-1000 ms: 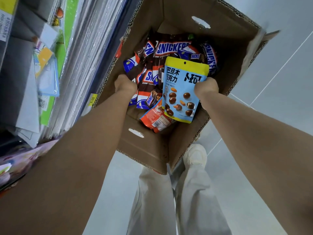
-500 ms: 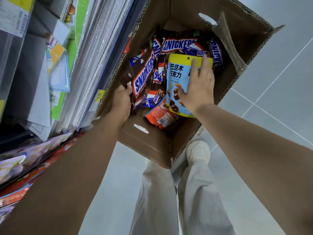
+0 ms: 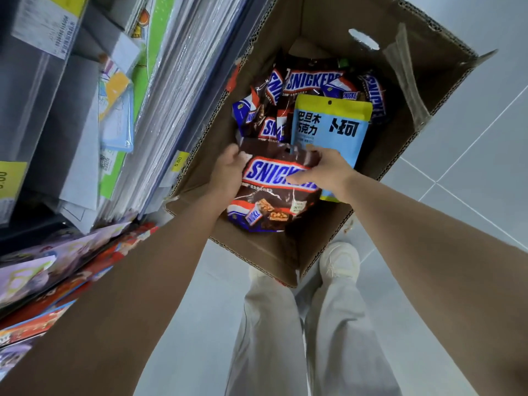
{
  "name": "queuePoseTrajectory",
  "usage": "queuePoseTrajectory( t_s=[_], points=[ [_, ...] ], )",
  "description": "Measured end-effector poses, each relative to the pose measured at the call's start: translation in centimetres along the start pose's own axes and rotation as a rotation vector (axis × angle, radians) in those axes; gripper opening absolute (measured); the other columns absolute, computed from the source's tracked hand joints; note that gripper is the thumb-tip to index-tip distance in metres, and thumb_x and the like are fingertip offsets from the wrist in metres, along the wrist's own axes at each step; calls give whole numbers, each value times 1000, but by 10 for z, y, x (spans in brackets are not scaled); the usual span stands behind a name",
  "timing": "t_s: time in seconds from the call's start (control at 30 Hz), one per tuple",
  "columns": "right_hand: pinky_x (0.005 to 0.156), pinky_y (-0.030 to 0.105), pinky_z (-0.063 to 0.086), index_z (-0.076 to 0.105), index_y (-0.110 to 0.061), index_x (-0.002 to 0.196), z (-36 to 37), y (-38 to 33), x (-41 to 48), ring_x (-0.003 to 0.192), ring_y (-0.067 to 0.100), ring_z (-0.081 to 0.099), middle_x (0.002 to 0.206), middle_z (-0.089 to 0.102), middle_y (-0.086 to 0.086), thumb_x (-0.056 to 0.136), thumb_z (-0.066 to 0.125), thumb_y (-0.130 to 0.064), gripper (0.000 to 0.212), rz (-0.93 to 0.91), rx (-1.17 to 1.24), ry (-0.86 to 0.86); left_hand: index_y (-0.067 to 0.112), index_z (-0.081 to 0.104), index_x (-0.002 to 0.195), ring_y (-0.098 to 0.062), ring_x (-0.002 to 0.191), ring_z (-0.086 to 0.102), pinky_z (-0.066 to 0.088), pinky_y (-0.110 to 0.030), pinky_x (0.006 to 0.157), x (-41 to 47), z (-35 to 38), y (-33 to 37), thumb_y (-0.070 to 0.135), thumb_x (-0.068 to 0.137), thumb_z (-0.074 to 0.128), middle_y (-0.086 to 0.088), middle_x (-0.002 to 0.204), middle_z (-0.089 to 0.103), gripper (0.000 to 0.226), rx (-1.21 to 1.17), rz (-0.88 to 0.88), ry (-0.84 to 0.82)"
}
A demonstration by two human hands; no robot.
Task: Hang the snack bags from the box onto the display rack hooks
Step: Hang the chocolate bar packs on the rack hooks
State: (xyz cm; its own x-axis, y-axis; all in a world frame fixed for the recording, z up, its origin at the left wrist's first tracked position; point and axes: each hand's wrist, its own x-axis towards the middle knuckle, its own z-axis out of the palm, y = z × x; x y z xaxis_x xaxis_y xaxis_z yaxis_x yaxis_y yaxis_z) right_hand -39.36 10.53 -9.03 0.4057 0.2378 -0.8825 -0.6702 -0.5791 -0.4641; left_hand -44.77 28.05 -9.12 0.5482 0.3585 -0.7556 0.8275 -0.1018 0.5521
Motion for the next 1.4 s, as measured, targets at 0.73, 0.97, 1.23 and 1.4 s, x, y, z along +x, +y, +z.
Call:
queuePoseTrajectory(
  t_s=[0.73, 0.97, 1.23, 1.4],
  points=[
    [73, 29, 53, 66, -3, 95, -32, -18, -50, 82, 22, 64, 87, 67, 9, 81, 67, -9, 16, 17, 41, 363, 7, 64, 103, -35, 99, 64, 52, -35, 83, 29, 13, 87, 8, 86, 45, -19, 108, 66, 26, 523, 56, 271],
    [88, 45, 54, 59, -7, 105, -34, -58, -115, 95, 30, 66, 99, 66, 10, 87, 63, -16, 20, 96, 419, 528, 11, 57, 101, -20, 70, 60, 52, -40, 71, -66, -39, 104, 6, 97, 46, -11, 87, 63, 13, -311, -113, 107],
    [90, 47, 53, 57, -15, 96, -49, -114, -259, 97, 34, 65, 97, 63, 11, 76, 63, -11, 21, -88, 647, 674, 9, 52, 102, -18, 70, 72, 59, -34, 55, -213, -117, 161, 7, 100, 33, -8, 80, 73, 19, -936, -13, -199],
    [92, 36, 53, 55, -21, 101, -44, -156, -383, 96, 19, 68, 105, 70, 4, 70, 75, -51, 48, -323, 706, 342, 8, 56, 108, -14, 77, 72, 60, -32, 70, -333, -157, 178, 7, 101, 29, -3, 82, 75, 28, -976, 119, -302]
  ],
)
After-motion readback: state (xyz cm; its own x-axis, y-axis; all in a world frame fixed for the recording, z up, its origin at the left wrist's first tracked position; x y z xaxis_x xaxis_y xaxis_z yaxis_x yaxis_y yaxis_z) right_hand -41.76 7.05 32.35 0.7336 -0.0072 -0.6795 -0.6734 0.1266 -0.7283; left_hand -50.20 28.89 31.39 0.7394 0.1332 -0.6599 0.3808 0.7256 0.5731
